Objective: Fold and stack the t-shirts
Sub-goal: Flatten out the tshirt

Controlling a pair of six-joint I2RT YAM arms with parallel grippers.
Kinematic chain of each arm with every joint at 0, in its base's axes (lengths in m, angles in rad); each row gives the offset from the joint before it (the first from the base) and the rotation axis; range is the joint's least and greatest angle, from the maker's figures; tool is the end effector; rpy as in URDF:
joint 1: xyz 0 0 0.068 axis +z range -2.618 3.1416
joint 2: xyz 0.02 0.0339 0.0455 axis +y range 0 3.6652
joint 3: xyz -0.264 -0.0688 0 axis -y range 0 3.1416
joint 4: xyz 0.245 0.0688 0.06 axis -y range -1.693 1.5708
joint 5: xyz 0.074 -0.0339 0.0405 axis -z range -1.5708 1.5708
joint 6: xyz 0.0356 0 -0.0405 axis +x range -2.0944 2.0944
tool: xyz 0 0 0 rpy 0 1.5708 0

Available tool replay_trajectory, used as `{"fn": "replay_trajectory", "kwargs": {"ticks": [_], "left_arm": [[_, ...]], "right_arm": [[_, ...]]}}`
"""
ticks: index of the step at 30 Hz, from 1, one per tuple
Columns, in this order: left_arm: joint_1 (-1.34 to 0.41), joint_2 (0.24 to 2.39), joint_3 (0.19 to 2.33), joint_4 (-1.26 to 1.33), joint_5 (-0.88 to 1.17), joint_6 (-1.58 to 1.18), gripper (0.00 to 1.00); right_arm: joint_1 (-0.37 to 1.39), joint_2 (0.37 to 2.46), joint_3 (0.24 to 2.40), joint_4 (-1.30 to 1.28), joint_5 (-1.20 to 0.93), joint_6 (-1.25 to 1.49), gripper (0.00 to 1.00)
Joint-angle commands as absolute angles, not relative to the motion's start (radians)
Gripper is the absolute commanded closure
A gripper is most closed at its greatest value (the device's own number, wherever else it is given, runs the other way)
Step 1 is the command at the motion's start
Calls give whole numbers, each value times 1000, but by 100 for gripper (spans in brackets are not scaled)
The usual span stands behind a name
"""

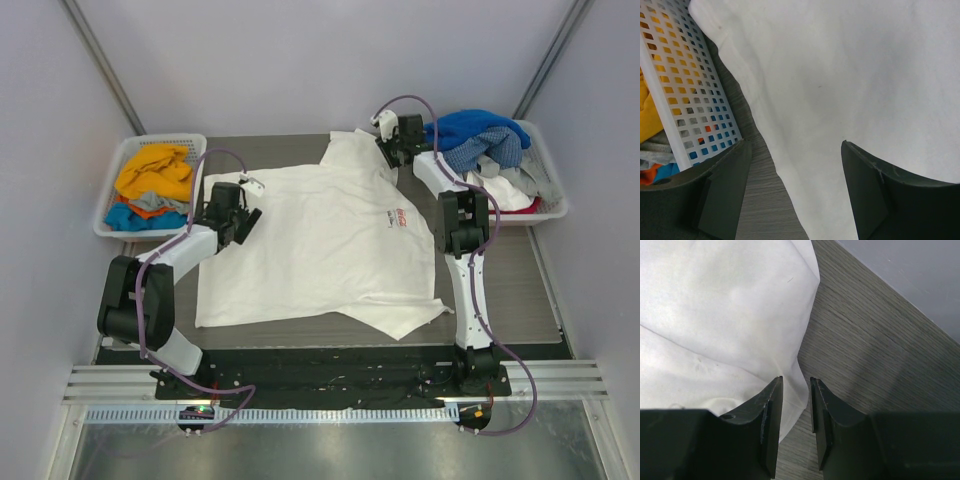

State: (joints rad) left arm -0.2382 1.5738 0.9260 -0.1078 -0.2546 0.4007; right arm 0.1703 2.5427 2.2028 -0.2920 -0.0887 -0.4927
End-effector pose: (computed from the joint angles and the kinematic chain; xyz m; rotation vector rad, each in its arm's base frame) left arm 0.3241 -0.0695 0.2031 0.6076 2.2455 0.3777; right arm 0.5685 0.1010 0.1726 -0.7630 2.0646 -0.0828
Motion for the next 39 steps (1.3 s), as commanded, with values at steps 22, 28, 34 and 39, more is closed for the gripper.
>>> {"fn": "replay_trajectory", "kwargs": {"ticks": [22,28,34,39], "left_arm": [[-242,1568,919,-60,-268,414,24],[-242,1569,914,-57,-268,417,24],[-241,1577,913,-52,-261,410,24],[-241,1578,910,-49,-259,410,24]], "right_arm": [[176,2569,2214,-249,-65,-508,94],[173,2566,2212,-229,47,-572,99],[163,2574,2250,-206,115,-621,99],[163,2617,2333,-198,146,-658,99]]}}
